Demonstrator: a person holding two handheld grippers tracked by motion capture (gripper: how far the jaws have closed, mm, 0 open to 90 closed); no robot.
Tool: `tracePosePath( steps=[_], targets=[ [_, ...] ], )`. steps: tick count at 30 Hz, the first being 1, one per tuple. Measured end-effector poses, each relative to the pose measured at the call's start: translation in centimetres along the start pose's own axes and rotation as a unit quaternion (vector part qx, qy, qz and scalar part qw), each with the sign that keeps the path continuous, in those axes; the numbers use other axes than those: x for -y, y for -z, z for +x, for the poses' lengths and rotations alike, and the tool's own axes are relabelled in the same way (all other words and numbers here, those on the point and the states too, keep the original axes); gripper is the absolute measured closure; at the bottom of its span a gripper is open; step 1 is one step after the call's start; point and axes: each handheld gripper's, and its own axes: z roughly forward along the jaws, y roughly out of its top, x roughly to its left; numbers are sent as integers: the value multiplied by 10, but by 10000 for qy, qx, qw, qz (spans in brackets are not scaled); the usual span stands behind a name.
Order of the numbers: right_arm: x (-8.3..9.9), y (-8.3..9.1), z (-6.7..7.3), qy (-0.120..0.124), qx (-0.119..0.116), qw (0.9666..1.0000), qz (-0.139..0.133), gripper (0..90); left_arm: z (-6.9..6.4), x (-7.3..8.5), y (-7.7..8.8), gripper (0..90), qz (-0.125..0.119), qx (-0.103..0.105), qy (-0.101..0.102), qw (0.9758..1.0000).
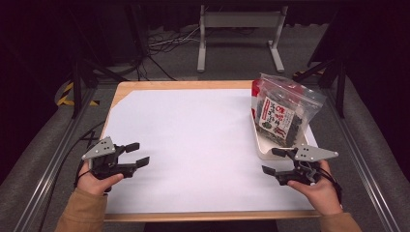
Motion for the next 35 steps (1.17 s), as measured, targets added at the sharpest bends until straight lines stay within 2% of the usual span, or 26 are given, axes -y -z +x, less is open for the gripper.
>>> tracePosePath(
  steps=[8,17,29,35],
  targets=[
    [20,-13,-3,-151,-26,9998,148,248,3,5,-5,311,81,23,20,10000],
    [35,-23,-5,-202,117,9985,496,248,4,6,-5,311,94,-1,37,9999],
    [35,-25,-3,-153,180,9979,608,249,4,7,-6,310,124,-13,54,9999],
    [34,-25,-1,-134,165,9982,566,249,1,6,-8,306,168,0,-35,9999]
  ],
)
